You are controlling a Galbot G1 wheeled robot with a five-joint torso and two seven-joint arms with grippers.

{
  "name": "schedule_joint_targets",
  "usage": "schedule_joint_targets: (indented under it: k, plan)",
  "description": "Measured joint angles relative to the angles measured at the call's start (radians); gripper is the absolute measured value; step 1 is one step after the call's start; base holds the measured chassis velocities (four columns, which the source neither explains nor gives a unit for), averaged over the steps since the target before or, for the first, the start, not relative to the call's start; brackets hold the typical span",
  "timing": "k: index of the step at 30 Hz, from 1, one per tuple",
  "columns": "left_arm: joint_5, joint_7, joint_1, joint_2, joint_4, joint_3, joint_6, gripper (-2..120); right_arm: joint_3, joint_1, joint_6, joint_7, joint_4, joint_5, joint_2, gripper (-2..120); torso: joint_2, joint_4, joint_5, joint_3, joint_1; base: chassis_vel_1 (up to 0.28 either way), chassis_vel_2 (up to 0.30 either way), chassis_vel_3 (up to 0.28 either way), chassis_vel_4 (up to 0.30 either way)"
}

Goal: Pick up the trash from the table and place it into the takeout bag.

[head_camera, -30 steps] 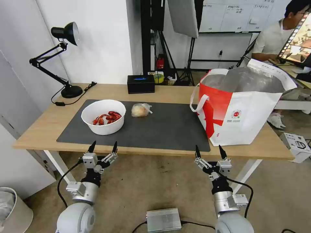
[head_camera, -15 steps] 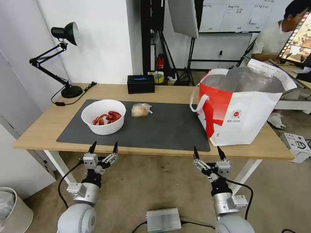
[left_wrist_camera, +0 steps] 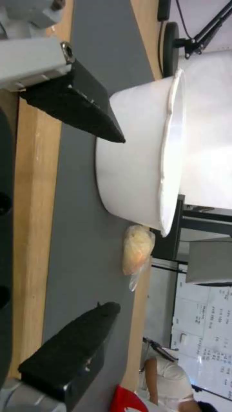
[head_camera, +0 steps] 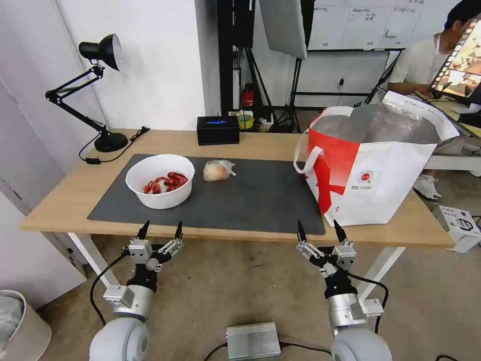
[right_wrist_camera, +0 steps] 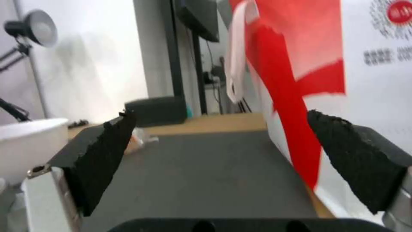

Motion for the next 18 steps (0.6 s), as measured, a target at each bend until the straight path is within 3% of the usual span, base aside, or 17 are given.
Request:
schedule_joint_targets:
  k: [18]
  plan:
    - [0.005,0.003,0.002,0.003,0.007,0.020,-0.005,100,-0.082,0.267,0.003,-0.018,-0.077,0.106,-0.093,100,0.000,-0.0001,0.0000,0.000,0.000,0.000,0.000,0.000,0.000]
